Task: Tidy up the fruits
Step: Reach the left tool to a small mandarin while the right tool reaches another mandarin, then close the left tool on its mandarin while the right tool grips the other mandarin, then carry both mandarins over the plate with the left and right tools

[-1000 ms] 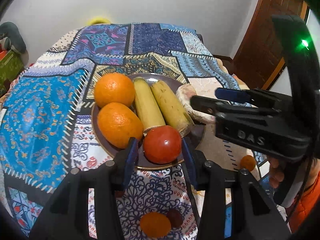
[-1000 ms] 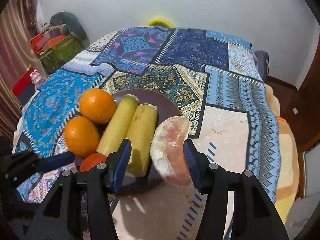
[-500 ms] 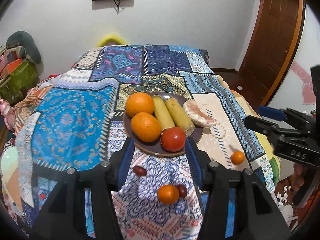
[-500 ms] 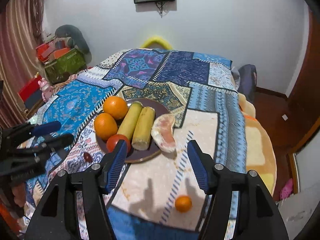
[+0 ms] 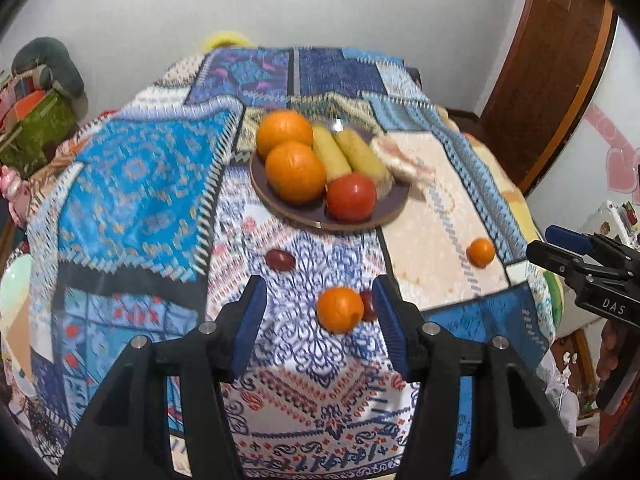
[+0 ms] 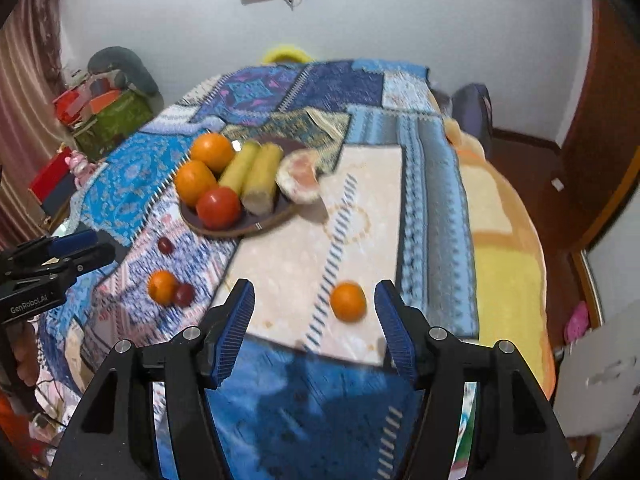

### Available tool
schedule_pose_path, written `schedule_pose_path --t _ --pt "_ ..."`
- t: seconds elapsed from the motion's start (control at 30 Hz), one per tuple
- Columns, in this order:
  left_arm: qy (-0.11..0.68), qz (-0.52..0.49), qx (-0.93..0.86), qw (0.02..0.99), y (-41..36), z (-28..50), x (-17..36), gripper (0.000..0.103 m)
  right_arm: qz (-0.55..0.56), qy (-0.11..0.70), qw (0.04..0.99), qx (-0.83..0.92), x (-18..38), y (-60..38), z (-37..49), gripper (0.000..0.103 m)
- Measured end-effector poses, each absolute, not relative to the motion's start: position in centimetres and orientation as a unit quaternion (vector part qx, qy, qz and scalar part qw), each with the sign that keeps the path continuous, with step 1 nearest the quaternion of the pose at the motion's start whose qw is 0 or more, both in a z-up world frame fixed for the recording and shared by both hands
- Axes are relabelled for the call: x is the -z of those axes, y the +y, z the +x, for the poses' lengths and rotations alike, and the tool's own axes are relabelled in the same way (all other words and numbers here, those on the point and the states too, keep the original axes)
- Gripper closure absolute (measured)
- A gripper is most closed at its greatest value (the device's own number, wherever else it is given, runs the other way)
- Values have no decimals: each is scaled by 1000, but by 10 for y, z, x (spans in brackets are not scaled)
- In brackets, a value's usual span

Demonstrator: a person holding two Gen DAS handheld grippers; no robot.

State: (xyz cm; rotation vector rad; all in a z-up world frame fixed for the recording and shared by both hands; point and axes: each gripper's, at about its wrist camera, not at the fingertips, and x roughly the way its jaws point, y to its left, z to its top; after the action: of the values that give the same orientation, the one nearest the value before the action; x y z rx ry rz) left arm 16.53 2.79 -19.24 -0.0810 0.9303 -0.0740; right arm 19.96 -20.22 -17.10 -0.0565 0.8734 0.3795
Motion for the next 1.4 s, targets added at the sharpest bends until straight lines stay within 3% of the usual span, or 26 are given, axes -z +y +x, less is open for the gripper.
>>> schedule_pose_path --t 0.47,0.6,0.73,0.9,0.97,1.4 --pt "499 -37 54 864 13 183 247 49 -22 475 863 -170 229 -212 215 44" --pt "503 -54 63 860 16 189 253 56 -19 476 862 -175 235 -209 225 44" --pt "496 -60 71 863 15 191 250 67 -18 481 859 -176 241 -207 235 56" --pt "492 -49 70 866 13 191 248 67 -11 487 855 -175 248 -206 243 65" --pt "490 -47 68 868 13 190 247 67 -16 486 856 -177 250 -206 244 73" --pt "455 -52 58 887 22 185 214 67 -4 463 865 -192 227 -204 234 73"
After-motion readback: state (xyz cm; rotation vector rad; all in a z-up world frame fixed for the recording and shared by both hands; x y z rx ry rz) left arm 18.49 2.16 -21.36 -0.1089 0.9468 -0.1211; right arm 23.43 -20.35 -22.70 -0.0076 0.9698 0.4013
